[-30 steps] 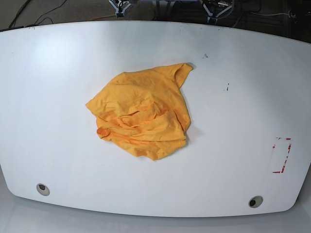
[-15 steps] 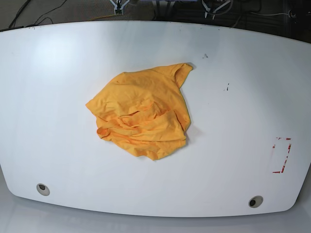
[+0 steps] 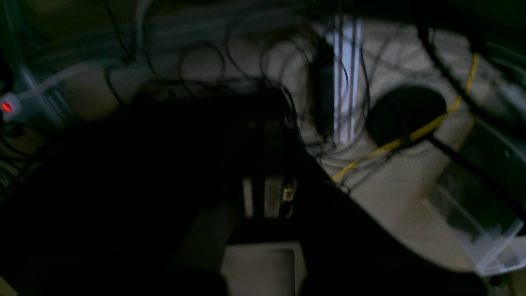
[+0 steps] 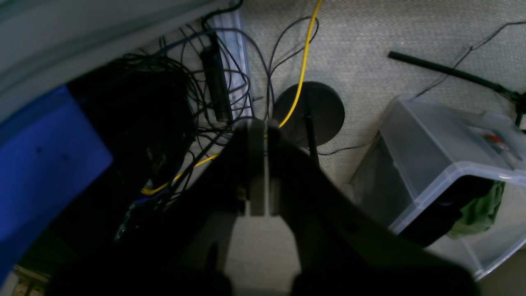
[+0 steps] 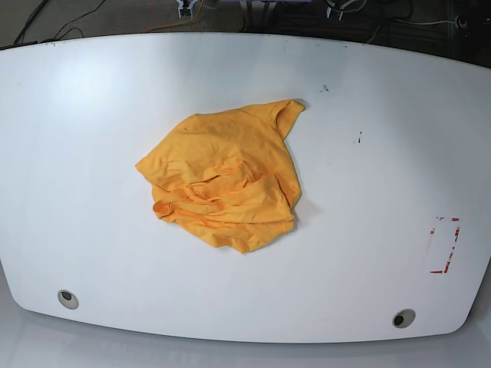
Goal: Layout the t-shirt on the table in an organized manner, then fold the t-shirt properly
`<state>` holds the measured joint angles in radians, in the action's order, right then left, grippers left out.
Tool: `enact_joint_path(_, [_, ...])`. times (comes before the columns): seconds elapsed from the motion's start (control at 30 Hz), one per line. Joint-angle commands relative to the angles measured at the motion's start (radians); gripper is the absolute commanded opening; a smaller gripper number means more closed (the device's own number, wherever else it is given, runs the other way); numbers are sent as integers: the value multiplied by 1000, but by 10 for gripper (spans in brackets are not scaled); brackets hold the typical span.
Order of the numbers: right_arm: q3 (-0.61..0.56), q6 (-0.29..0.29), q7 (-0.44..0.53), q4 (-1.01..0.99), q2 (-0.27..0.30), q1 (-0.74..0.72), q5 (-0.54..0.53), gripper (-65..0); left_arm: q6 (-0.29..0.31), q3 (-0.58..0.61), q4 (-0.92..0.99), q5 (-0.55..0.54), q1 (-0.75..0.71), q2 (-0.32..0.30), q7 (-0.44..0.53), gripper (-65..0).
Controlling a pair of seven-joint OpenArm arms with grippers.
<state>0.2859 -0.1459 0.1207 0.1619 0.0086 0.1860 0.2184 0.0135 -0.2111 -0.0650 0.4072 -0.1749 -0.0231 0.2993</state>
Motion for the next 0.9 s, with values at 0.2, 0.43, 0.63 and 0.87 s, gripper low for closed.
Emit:
enact_joint_path(0.2, [-1,-2,29,78,3,80,5,-647,-1,0,-77,-1,-56,28,79,-631])
enact_joint_path(0.43, [-1,-2,27,210,-2,162,-3,-645,-1,0,-80,-1,-77,30,80,-631])
enact_joint_path(0.63, [2,-2,27,278,-3,214,-4,-644,-1,0,-75,0,-85,25,82,-631])
enact_joint_path(0.87, [3,-2,27,364,-19,275,-4,-644,1,0,-78,-1,-107,15,82,-631])
